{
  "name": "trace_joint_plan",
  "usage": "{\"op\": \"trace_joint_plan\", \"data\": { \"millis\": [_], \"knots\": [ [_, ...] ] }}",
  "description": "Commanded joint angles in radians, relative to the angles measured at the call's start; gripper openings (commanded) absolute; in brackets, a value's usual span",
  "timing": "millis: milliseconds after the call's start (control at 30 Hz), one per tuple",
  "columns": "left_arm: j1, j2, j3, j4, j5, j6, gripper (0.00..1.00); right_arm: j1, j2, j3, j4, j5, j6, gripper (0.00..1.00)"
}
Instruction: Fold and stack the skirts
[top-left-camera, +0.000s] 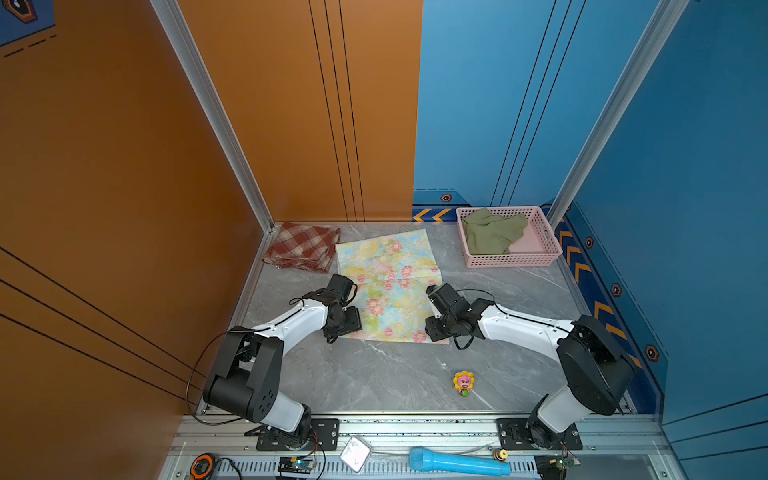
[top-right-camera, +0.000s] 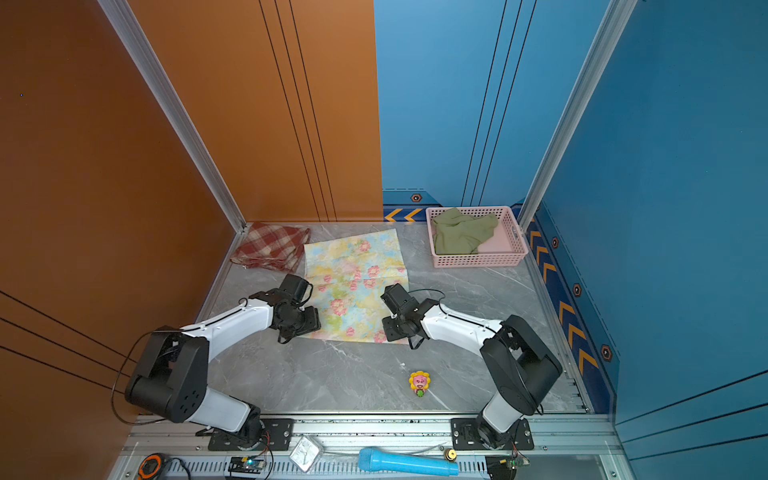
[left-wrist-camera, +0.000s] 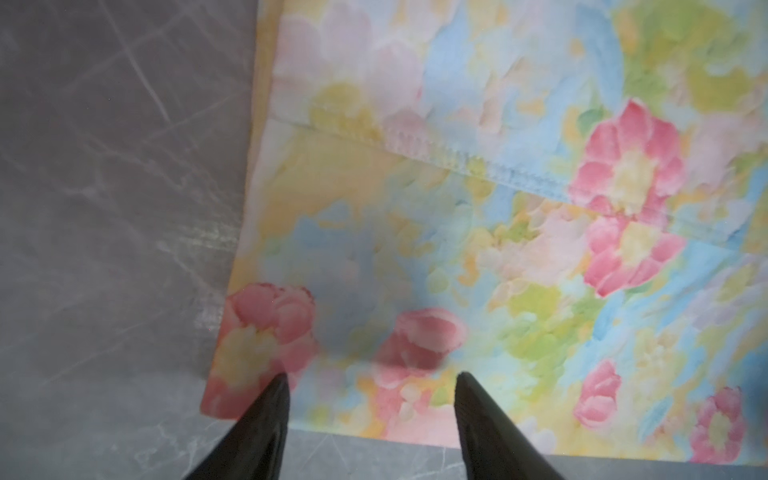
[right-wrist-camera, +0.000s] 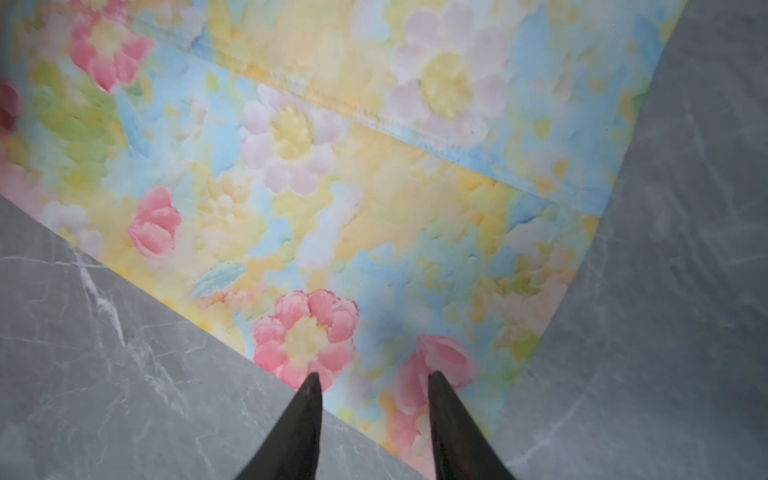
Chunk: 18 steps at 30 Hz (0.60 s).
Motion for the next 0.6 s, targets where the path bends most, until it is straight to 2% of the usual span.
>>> {"op": "trace_joint_plan", "data": {
  "millis": [0, 567],
  "knots": [
    [-0.006, 0.006, -0.038, -0.019, 0.000, -0.004, 0.63, 0.008, 0.041, 0.000, -0.043, 0.014, 0.024, 0.41],
    [-0.008, -0.106, -0.232, -0.025, 0.059, -0.132, 0.59, 0.112, -0.041, -0.140, -0.072, -0.003, 0.117, 0.40]
  ]
}}
